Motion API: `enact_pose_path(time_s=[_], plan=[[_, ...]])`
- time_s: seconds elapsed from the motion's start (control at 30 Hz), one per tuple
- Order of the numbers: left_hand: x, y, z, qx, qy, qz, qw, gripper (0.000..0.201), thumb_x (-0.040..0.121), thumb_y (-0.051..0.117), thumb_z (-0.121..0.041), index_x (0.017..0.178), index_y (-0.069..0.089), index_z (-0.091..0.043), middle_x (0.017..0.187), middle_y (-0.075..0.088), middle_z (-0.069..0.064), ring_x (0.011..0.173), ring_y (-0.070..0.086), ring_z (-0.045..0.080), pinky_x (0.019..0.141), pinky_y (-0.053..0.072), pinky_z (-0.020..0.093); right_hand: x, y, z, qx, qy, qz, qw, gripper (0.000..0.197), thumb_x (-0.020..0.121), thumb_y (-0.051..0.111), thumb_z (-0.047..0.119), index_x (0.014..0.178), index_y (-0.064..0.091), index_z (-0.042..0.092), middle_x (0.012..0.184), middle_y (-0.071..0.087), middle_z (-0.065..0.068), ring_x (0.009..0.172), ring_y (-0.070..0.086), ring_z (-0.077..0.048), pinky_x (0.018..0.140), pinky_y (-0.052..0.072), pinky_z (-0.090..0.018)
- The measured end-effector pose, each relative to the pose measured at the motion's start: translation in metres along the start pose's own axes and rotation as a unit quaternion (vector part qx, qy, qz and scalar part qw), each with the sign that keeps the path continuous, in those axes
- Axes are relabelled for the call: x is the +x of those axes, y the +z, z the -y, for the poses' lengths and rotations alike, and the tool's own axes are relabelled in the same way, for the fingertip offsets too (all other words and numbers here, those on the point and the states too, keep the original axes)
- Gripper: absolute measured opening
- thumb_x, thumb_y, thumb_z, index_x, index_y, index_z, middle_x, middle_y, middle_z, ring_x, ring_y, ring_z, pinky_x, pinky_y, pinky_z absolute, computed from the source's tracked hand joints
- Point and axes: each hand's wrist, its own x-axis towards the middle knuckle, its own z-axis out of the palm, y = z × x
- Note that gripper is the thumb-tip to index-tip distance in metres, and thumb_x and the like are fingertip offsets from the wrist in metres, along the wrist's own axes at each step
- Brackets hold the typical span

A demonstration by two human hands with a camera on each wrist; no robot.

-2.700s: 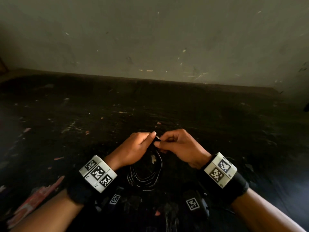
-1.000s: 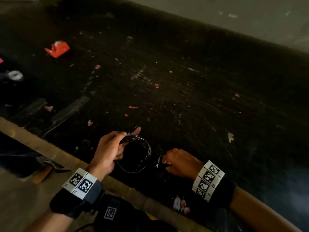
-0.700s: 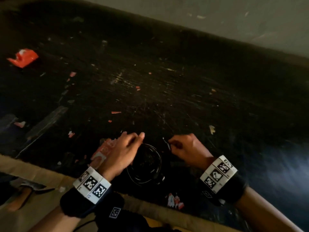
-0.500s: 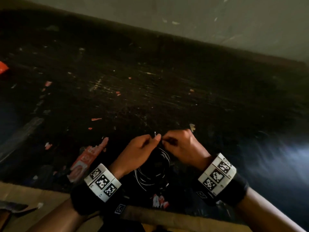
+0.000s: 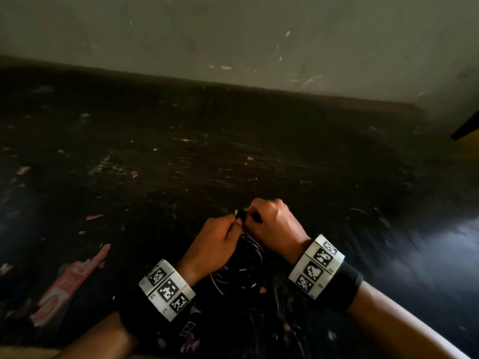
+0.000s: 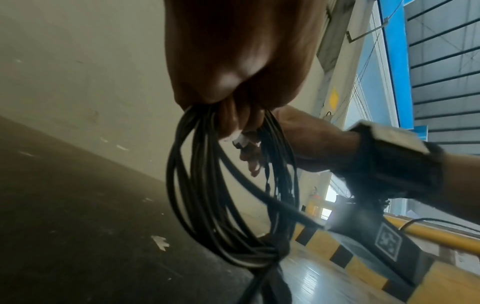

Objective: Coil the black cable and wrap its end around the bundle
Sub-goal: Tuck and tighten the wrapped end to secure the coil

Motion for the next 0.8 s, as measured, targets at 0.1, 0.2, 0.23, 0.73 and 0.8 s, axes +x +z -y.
enact_pose_path(time_s=[0.1,0.2,0.23,0.73,0.8], plan=[[0.005,0.012,-0.009,0.043,0.006,-0.047,0.998,0.036,0.096,0.046,-0.020,0.060,0.046,-0.021,0.052,0.048,-0.010,0.044,0.047,-0.001,0.047,0.029,0.013,0.010,0.000,-0.015,0.140,0.113,-0.048,0.983,0.007,0.080,0.066,0.022,0.074,0.065,0.017,0.080,0.068,-0.003,0.070,0.064,-0.014,0.060,0.051,-0.025],[0.010,0.013,-0.012,0.000,-0.020,-0.091,0.996,0.035,0.096,0.046,-0.020,0.062,0.052,-0.015,0.057,0.054,-0.006,0.050,0.049,-0.001,0.053,0.037,0.020,0.010,-0.006,-0.013,0.270,0.123,-0.063,0.953,0.003,0.084,0.062,0.011,0.087,0.064,0.012,0.079,0.070,-0.005,0.069,0.068,-0.015,0.060,0.054,-0.024],[0.012,0.013,-0.012,-0.048,-0.044,-0.096,0.993,0.034,0.095,0.046,-0.024,0.064,0.056,-0.011,0.060,0.058,0.000,0.054,0.051,0.003,0.056,0.040,0.027,0.009,-0.011,-0.012,0.346,0.114,-0.059,0.929,0.011,0.085,0.060,0.005,0.095,0.060,0.009,0.079,0.071,-0.006,0.067,0.069,-0.017,0.062,0.057,-0.026],[0.034,-0.022,-0.053,-0.329,-0.242,-0.037,0.912,0.026,0.094,0.050,-0.036,0.079,0.060,-0.017,0.045,0.034,-0.007,0.040,0.028,0.006,0.041,0.017,0.019,0.013,-0.063,-0.024,0.271,-0.142,0.011,0.952,0.018,0.079,0.069,0.001,0.093,0.072,0.012,0.094,0.073,0.000,0.087,0.069,-0.007,0.081,0.053,-0.018],[0.032,-0.020,-0.056,-0.324,-0.235,-0.043,0.915,0.027,0.094,0.050,-0.039,0.083,0.057,-0.016,0.043,0.034,-0.009,0.037,0.029,0.005,0.036,0.019,0.017,0.009,-0.068,-0.019,0.287,-0.137,-0.052,0.947,0.015,0.078,0.072,0.004,0.089,0.071,0.013,0.087,0.072,0.002,0.081,0.069,-0.006,0.076,0.053,-0.017]])
